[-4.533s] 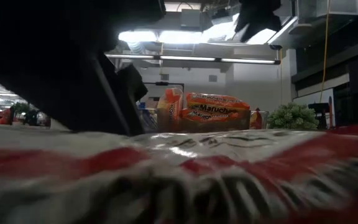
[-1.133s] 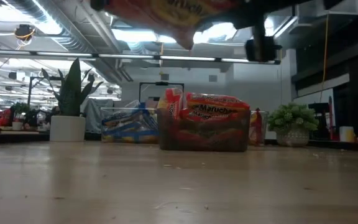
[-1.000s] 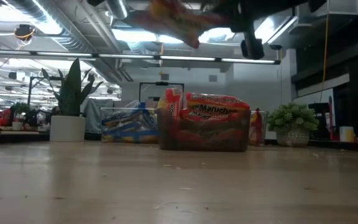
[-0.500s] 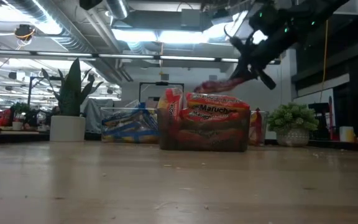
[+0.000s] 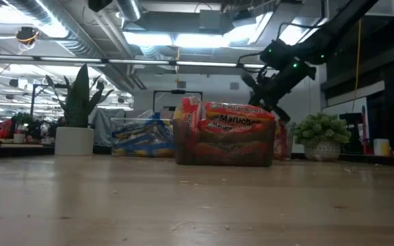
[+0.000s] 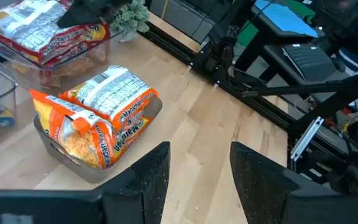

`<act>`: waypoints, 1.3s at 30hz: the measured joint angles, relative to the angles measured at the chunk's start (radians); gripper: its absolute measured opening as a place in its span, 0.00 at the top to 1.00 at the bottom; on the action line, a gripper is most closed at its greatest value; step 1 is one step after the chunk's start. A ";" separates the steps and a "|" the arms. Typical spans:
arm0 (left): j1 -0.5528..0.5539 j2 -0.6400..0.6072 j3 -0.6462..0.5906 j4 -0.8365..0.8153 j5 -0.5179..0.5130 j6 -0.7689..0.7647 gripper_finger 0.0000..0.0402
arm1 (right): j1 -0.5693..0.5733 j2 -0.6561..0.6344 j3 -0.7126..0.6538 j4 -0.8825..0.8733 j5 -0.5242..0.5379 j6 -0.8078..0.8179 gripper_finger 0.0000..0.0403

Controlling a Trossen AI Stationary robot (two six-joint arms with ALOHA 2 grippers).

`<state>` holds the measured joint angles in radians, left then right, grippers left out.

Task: Sort Maruchan noodles
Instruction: Put the red noodle pack into the right transparent bin, then return to Home Position

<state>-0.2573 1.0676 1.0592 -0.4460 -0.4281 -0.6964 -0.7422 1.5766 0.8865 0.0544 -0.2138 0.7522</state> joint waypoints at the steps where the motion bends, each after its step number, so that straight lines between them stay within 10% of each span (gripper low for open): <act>1: 0.000 0.000 0.000 0.000 0.000 0.000 0.59 | -0.001 0.008 0.010 -0.002 0.001 -0.006 0.95; 18: 0.000 0.000 0.000 -0.035 -0.004 0.003 0.59 | 0.001 0.013 0.159 -0.282 0.038 -0.135 0.52; 26: 0.000 0.000 0.000 -0.026 0.019 0.078 0.59 | 0.000 -0.062 0.423 -0.647 0.029 -0.375 0.51; 33: 0.000 0.000 0.000 -0.030 0.012 0.258 0.59 | 0.002 -0.222 0.655 -0.932 -0.184 -0.669 0.51; 39: 0.014 -0.059 0.000 0.088 0.082 0.371 0.59 | 0.003 -0.474 0.628 -0.933 -0.195 -0.738 0.51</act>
<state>-0.2435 1.0084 1.0596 -0.3580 -0.3458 -0.3253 -0.7391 1.1022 1.5149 -0.8788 -0.4091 0.0138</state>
